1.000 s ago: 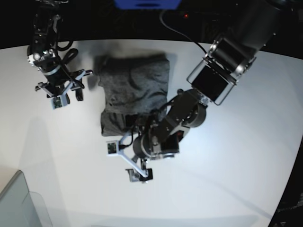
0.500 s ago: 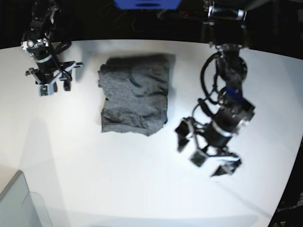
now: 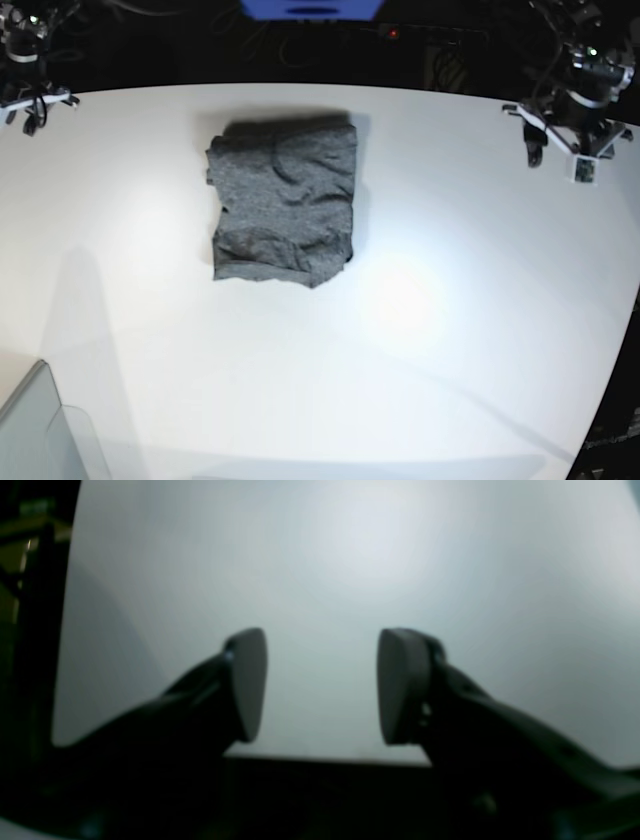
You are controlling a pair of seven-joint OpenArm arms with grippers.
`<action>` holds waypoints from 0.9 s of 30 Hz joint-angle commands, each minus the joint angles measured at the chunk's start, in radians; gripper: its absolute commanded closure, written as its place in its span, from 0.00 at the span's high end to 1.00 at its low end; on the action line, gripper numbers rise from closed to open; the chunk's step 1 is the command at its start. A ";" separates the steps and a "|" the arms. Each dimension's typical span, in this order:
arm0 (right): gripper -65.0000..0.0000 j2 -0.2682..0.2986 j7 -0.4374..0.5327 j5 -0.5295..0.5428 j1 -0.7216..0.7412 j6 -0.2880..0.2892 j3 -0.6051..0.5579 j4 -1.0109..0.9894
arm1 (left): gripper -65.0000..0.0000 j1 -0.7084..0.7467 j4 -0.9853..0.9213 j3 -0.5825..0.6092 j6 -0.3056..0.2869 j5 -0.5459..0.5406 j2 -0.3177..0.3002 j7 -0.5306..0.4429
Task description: Layout the t-shirt on the table in an organized manner, then fold the t-shirt properly
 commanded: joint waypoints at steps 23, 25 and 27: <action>0.00 0.202 0.098 0.037 0.024 0.102 -0.199 -1.050 | 0.00 -0.042 -1.269 0.073 -0.003 0.332 0.010 -0.688; 0.00 0.211 0.163 -0.012 0.053 0.100 -0.245 -1.154 | 0.00 -0.140 -1.507 0.072 0.061 0.325 -0.052 -0.724; 0.00 0.208 0.268 -0.060 0.082 0.088 -0.245 -1.268 | 0.00 -0.223 -1.714 0.072 0.185 0.323 -0.099 -0.778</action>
